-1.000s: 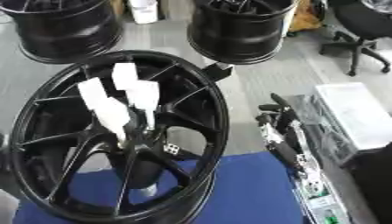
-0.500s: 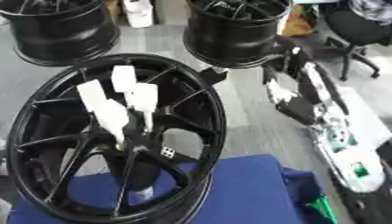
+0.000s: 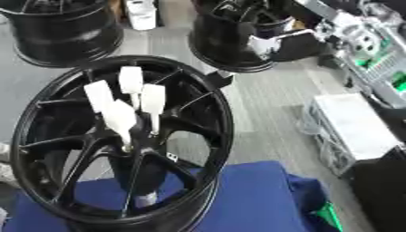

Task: Pull the pin out of the wheel hub.

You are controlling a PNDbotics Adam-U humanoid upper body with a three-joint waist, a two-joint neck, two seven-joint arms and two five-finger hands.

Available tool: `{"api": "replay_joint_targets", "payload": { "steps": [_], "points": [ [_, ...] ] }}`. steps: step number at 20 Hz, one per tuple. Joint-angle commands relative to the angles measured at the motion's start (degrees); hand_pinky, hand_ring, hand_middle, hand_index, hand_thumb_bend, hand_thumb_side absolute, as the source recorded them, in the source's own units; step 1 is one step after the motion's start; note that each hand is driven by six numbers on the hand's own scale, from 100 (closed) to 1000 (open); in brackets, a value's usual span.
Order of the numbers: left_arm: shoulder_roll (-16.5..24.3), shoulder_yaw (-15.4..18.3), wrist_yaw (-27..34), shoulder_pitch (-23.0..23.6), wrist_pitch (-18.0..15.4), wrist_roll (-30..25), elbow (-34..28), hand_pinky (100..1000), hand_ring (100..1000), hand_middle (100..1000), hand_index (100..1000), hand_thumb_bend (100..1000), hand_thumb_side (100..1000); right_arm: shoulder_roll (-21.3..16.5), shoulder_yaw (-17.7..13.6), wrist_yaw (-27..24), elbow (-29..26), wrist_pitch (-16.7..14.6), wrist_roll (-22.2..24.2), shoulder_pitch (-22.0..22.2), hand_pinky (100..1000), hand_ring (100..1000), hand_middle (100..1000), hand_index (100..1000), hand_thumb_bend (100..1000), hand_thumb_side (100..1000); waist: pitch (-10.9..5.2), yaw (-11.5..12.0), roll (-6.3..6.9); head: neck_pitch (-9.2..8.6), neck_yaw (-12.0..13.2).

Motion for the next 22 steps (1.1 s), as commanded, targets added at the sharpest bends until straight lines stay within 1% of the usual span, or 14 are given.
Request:
{"api": "replay_joint_targets", "payload": {
  "steps": [1, 5, 7, 9, 10, 12, 16, 22],
  "points": [
    [1.37, -0.32, -0.09, -0.10, -0.09, -0.39, -0.56, 715, 767, 635, 730, 452, 629, 2.72, 2.29, 4.69, 7.34, -0.86, 6.36, -4.57, 746, 763, 827, 961, 100, 218, -0.82, -0.06, 0.16, 0.43, -0.24],
    [1.30, -0.45, -0.17, -0.07, -0.09, -0.55, -0.34, 716, 766, 635, 730, 452, 630, 8.25, 3.50, 11.04, 14.61, -2.77, 11.21, -9.26, 754, 771, 830, 960, 100, 348, -0.89, 0.15, 0.32, 0.61, -0.63],
    [1.24, -0.54, -0.19, -0.12, -0.08, -0.67, -0.25, 716, 766, 636, 730, 452, 630, 10.29, 3.85, 13.83, 16.93, -3.72, 13.28, -10.68, 757, 774, 833, 960, 100, 398, -0.90, 0.28, 0.39, 0.67, -0.87],
    [1.20, -0.59, -0.19, -0.13, -0.07, -0.73, -0.19, 716, 765, 636, 730, 452, 631, 11.78, 4.25, 15.89, 17.97, -4.66, 15.01, -11.52, 761, 779, 834, 959, 100, 469, -0.92, 0.32, 0.41, 0.68, -1.00],
    [1.19, -0.62, -0.19, -0.13, -0.05, -0.76, -0.17, 716, 765, 636, 730, 452, 631, 12.34, 4.49, 16.72, 18.16, -5.04, 15.82, -11.80, 762, 780, 835, 959, 100, 482, -0.93, 0.34, 0.41, 0.69, -1.05],
    [1.19, -0.69, -0.20, -0.13, -0.02, -0.84, -0.15, 716, 765, 636, 730, 452, 631, 13.28, 5.11, 18.12, 18.07, -5.65, 17.52, -12.23, 768, 786, 837, 958, 100, 551, -0.97, 0.41, 0.40, 0.65, -1.18],
    [1.20, -0.73, -0.15, -0.10, -0.01, -0.90, -0.13, 716, 765, 636, 730, 452, 631, 14.71, 5.87, 19.99, 16.95, -6.39, 19.72, -12.76, 770, 787, 834, 956, 100, 561, -1.05, 0.45, 0.42, 0.66, -1.34],
    [1.21, -0.81, -0.15, -0.08, 0.01, -0.99, -0.10, 716, 765, 637, 730, 451, 632, 16.26, 7.46, 21.75, 13.73, -7.20, 22.44, -13.24, 776, 793, 836, 955, 100, 635, -1.08, 0.51, 0.46, 0.70, -1.45]
  ]
}}
